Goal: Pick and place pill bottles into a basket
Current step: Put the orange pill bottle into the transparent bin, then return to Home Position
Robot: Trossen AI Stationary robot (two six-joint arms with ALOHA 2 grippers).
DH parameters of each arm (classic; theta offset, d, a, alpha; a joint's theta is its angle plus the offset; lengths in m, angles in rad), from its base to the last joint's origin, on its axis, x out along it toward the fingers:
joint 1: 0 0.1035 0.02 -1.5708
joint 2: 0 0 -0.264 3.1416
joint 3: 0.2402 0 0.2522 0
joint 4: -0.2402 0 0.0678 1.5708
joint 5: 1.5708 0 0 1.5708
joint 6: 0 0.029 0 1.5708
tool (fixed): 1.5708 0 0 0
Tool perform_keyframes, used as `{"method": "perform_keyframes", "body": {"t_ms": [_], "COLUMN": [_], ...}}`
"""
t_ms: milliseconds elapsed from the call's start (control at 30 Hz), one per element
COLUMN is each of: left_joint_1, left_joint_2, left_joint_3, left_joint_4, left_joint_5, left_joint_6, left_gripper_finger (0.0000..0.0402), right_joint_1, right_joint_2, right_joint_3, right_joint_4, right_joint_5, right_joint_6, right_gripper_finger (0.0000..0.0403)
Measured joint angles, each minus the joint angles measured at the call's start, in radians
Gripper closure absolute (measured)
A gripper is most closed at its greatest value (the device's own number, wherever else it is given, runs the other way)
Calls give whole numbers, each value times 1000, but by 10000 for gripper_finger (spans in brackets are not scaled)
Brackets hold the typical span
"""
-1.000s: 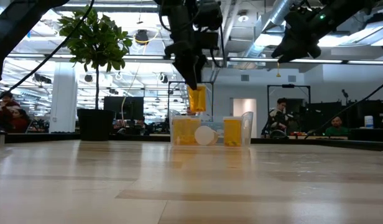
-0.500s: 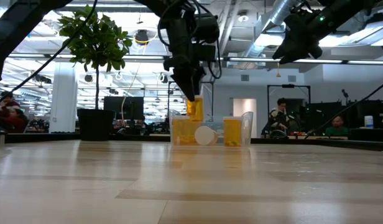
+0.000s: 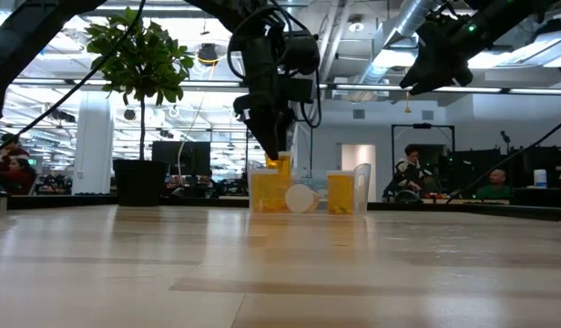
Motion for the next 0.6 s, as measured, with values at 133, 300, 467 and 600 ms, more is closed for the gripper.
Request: {"method": "perform_keyframes", "body": {"t_ms": [133,300,467,600], "left_joint_1": [0,0,-1,-2], "left_joint_2": [0,0,0,0], "left_joint_3": [0,0,0,0], "left_joint_4": [0,0,0,-6], "left_joint_5": [0,0,-5,-15], "left_joint_6": [-1,-1,-2,-5], "left_gripper_finger": [171,153,138,134], "right_joint_1": [0,0,0,0], "right_joint_2": [0,0,0,0], "right_joint_3": [0,0,0,0], "right_joint_4": [0,-9,-29,-37], "right_joint_5": [0,0,0,0], "right_joint_6": [0,0,0,0], "right_gripper_finger": [168,168,168,168]}}
